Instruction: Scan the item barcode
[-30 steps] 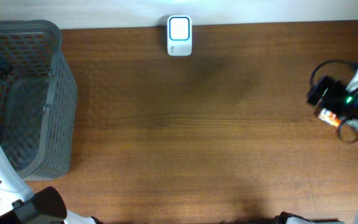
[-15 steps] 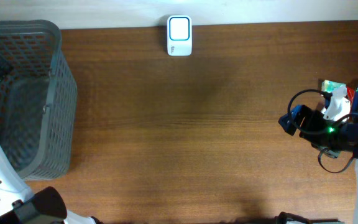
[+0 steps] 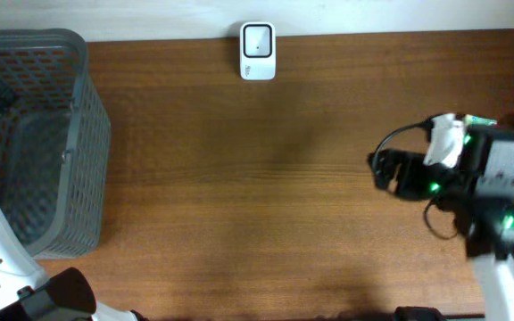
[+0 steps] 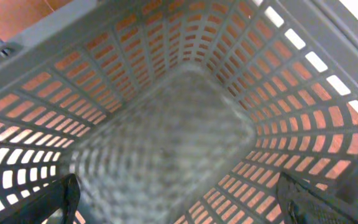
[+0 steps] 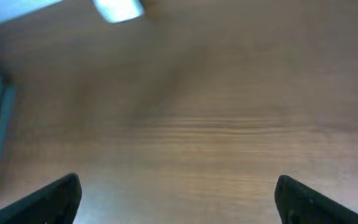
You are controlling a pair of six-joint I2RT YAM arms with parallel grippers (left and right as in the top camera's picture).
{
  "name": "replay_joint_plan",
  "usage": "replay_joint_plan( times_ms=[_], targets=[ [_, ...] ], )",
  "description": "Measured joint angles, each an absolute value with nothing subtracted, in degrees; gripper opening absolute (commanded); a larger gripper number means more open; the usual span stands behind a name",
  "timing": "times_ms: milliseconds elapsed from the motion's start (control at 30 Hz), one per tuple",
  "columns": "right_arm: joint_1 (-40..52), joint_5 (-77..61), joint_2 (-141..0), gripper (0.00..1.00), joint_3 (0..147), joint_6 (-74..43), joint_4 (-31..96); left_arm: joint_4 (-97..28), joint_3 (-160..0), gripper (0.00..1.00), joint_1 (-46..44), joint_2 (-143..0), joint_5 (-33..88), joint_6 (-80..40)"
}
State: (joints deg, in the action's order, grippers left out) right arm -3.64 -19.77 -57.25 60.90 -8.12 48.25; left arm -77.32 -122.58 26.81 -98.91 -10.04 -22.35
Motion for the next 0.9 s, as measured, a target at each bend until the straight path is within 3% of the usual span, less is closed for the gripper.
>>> replay_joint_plan(
  times_ms=[167,433,900],
  targets=[
    [5.61,-18.2,-40.62,0.99,54.72,-6.63,47.07,-77.23,-122.58,0.99,26.83,-98.91,-10.11,-22.35],
    [6.0,-11.51,-28.42,0.98,49.82,-5.96,49.17,-77.23,-122.56,0.99,26.81,-98.91,-10.04,-22.35],
    [6.0,-10.79,-7.03,0.98,14.94,-3.64,17.74,-77.21,-122.58,0.99,26.81,-98.91,-10.07,-22.35]
  ],
)
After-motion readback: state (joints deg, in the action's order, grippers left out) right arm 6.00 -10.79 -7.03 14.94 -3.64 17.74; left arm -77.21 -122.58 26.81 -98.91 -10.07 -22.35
